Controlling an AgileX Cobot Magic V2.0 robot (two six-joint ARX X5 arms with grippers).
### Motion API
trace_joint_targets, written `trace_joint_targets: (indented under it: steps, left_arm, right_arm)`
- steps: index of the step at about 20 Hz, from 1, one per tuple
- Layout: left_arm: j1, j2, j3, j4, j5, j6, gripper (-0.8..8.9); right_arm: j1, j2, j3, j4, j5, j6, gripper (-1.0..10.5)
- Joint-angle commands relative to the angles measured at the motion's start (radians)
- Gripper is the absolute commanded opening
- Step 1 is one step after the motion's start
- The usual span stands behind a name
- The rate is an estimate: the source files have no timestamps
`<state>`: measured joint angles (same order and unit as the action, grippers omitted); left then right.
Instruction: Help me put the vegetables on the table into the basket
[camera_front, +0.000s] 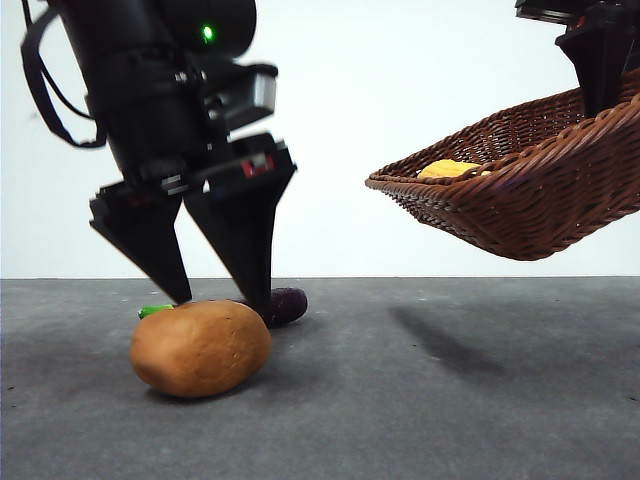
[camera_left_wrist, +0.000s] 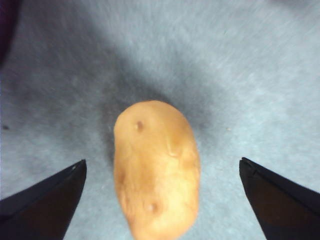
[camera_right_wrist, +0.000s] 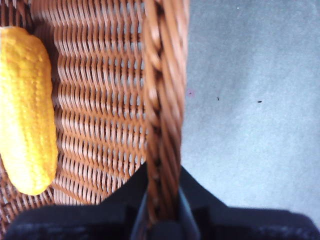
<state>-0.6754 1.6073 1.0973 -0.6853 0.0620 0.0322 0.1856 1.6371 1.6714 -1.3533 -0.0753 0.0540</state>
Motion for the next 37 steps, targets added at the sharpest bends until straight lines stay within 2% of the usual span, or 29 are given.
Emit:
trace_joint_targets:
  steps: [1,4,5,7,8,9,11,12,17,19,22,24,26,30,32,34,37]
  left_arm:
    - [-0.002,0.050,-0.010,0.016,-0.003,-0.010,5.66]
    - [-0.002,0.095,-0.010,0.025,-0.039,-0.014,5.55]
    - [-0.002,0.098,-0.010,0.029,-0.049,-0.014,4.63]
    - [-0.001,0.099,-0.010,0.044,-0.055,-0.010,1.66]
    - [0.001,0.099,-0.010,0.046,-0.048,-0.010,1.19]
    - [0.005,0.100,-0.010,0.044,-0.025,-0.010,1.19]
    - [0.005,0.103,-0.010,0.032,-0.002,-0.010,0.06]
    - [0.005,0.102,-0.009,0.025,-0.002,-0.010,-0.13]
    - [0.013,0.053,0.045,-0.095,0.002,-0.031,-0.13]
    - [0.013,-0.010,0.072,-0.106,0.053,-0.069,-0.13]
    - [0.003,-0.134,0.088,-0.026,0.208,-0.193,-0.13]
    - [-0.038,-0.204,0.088,0.079,0.255,-0.254,-0.13]
    - [-0.103,-0.238,0.088,0.185,0.253,-0.277,-0.13]
    - [-0.217,-0.218,0.088,0.326,0.227,-0.290,-0.13]
    - [-0.254,-0.199,0.088,0.369,0.151,-0.304,-0.13]
    - [-0.266,-0.185,0.088,0.396,0.120,-0.302,-0.13]
    - [-0.267,-0.149,0.088,0.377,0.149,-0.302,0.01]
  right_arm:
    - [0.003,0.010,-0.007,-0.020,-0.011,-0.006,-0.1]
    - [0.003,0.010,-0.007,-0.021,-0.015,-0.006,-0.1]
    - [0.003,0.010,-0.007,-0.021,-0.015,-0.006,-0.1]
    - [0.003,0.010,-0.007,-0.021,-0.015,-0.006,-0.1]
    - [0.003,0.010,-0.007,-0.021,-0.015,-0.006,-0.1]
    - [0.003,0.010,-0.007,-0.021,-0.015,-0.006,-0.1]
    - [0.003,0.010,-0.007,-0.021,-0.015,-0.008,-0.1]
    - [0.003,0.010,-0.007,-0.021,-0.015,-0.009,-0.1]
    - [0.003,0.010,-0.007,-0.021,-0.015,-0.010,-0.1]
    - [0.003,0.010,-0.007,-0.021,-0.015,-0.010,-0.1]
    - [0.004,0.010,-0.007,-0.021,-0.015,-0.009,-0.1]
    - [0.004,0.010,-0.007,-0.023,-0.015,-0.008,-0.1]
    - [0.005,0.010,-0.007,-0.024,-0.040,-0.006,-0.1]
    - [0.013,0.010,-0.007,-0.023,-0.149,-0.006,-0.1]
    - [0.026,0.010,-0.007,-0.024,-0.148,-0.006,-0.1]
    - [0.051,0.010,-0.007,-0.024,-0.150,-0.005,-0.1]
    - [0.100,0.010,-0.007,-0.023,-0.150,-0.002,-0.1]
